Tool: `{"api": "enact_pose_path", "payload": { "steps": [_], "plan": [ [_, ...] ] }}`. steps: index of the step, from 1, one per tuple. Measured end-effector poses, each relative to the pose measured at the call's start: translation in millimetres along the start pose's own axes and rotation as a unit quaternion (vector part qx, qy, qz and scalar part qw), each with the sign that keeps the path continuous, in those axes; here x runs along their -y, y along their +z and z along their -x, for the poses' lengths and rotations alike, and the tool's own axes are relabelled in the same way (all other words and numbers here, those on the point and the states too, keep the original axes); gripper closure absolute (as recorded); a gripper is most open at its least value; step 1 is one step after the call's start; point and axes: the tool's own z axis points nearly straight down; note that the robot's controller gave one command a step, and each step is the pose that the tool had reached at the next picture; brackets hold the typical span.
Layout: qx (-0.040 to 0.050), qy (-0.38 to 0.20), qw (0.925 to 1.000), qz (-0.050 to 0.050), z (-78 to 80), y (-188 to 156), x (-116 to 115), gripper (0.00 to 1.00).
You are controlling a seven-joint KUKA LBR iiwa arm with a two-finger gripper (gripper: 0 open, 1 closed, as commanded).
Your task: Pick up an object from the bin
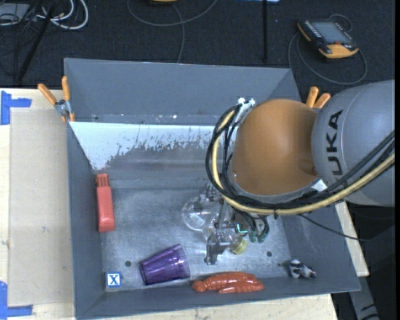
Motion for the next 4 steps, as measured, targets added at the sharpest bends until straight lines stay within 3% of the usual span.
{"api": "enact_pose_path", "payload": {
  "steps": [1, 2, 3, 4],
  "plan": [
    [0.0033, 0.002, 1.0000, 0.000, 1.5, -3, 1, 0.00],
    [0.0070, -0.027, 0.9996, 0.000, 0.6, 32, -9, 0.00],
    [0.0038, -0.133, 0.9912, 0.001, -8.1, 71, 16, 0.00],
    [0.0035, -0.186, 0.9825, -0.001, -7.7, 82, 2, 0.00]
  ]
}}
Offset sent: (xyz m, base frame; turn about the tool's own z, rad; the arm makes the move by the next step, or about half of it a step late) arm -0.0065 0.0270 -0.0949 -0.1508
